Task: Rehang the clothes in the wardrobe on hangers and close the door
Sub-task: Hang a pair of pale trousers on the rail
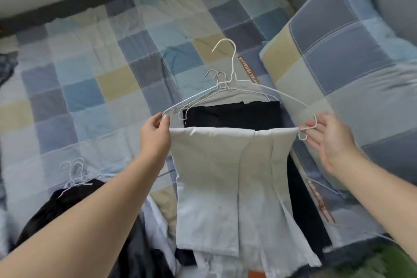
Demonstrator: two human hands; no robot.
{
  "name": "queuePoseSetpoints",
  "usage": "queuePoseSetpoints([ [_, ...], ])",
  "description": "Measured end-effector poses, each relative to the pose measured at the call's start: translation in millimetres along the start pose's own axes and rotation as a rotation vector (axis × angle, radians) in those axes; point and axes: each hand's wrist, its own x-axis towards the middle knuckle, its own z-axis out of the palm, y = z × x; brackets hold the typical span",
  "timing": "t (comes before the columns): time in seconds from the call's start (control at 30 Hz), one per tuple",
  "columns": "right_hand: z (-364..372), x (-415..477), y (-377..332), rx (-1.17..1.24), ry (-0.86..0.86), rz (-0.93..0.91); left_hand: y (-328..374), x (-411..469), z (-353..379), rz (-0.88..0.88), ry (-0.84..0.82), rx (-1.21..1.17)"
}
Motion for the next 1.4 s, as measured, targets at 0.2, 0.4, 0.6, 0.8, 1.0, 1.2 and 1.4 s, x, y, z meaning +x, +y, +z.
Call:
queuePoseSetpoints([
  [0.2,-39.5,-156.0,-5.2,0.166,0.065,0.052,15.9,-98.6,-86.6,-0.077,-0.059,-0.072],
  [0.4,-78.7,-320.5,9.2,0.355,0.203,-0.007,35.4,-162.7,-158.4,0.003,-0.212,-0.113],
  [0.6,-115.4,-468.1,44.7,0.498,0.404,-0.126,57.8,-224.1,-203.4,0.145,-0.499,-0.099],
  [0.8,-148.0,-583.4,96.0,0.680,0.541,-0.168,58.7,-291.8,-220.5,0.291,-0.682,-0.064],
  [1.0,-185.0,-666.7,170.4,0.840,0.826,-0.200,38.0,-364.7,-216.9,0.440,-0.913,0.032],
  [1.2,-217.3,-767.6,237.4,0.661,1.026,-0.156,0.9,-457.6,-205.7,0.523,-1.149,0.146],
  [1.4,-262.6,-871.5,349.6,0.600,1.199,-0.106,-60.5,-574.0,-209.8,0.641,-1.290,0.261],
])
